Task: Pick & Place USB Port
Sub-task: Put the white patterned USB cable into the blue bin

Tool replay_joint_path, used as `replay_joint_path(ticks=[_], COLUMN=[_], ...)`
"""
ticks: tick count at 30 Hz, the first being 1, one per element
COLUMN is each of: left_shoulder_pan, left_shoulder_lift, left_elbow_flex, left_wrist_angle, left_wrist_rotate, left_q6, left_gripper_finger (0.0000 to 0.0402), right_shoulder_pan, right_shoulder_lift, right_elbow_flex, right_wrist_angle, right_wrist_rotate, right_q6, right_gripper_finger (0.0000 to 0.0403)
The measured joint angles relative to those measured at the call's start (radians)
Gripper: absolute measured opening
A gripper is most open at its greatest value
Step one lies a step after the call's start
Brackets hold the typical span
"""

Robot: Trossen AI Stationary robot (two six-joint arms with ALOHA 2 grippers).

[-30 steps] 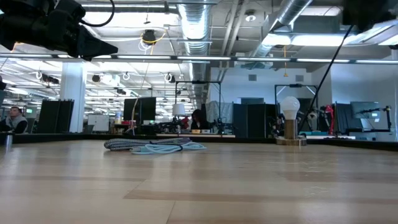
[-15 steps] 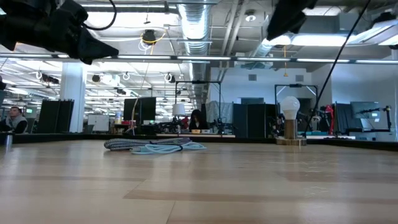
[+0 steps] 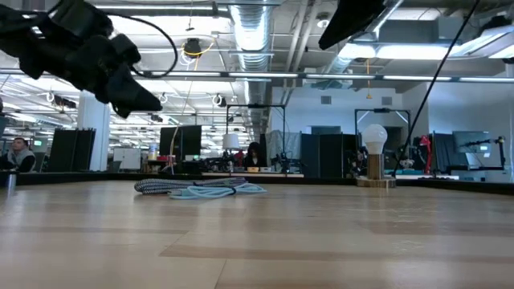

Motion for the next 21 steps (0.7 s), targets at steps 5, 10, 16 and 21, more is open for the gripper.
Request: replay_joint_path(ticks=[5, 10, 16, 21], left_shoulder_pan=[-0.016, -0.082, -0.147, -0.159], left_shoulder_lift=[0.092, 0.176, 0.269, 0.336], left_elbow_flex=[0.0, 0.0, 0.0, 0.0], left_wrist_angle=[0.011, 0.085, 0.242, 0.264], left_wrist_rotate=[0.006, 0.02, 0.011, 0.0], left_q6=[-0.026, -0.029, -0.02, -0.035], left_gripper_finger=[0.0141, 0.016, 0.0164, 0.0162], right_shoulder_pan=[-0.032, -0.052, -0.061, -0.061], right_shoulder_lift=[0.0, 0.0, -0.002, -0.069], right_elbow_flex=[0.0, 0.0, -0.027, -0.167], right_wrist_angle=[-0.004, -0.02, -0.051, -0.047], right_wrist_rotate=[0.1, 0.189, 0.193, 0.212], right_q6=[0.0, -0.008, -0.014, 0.069], right_gripper_finger=[0.012, 0.012, 0.0117, 0.0101])
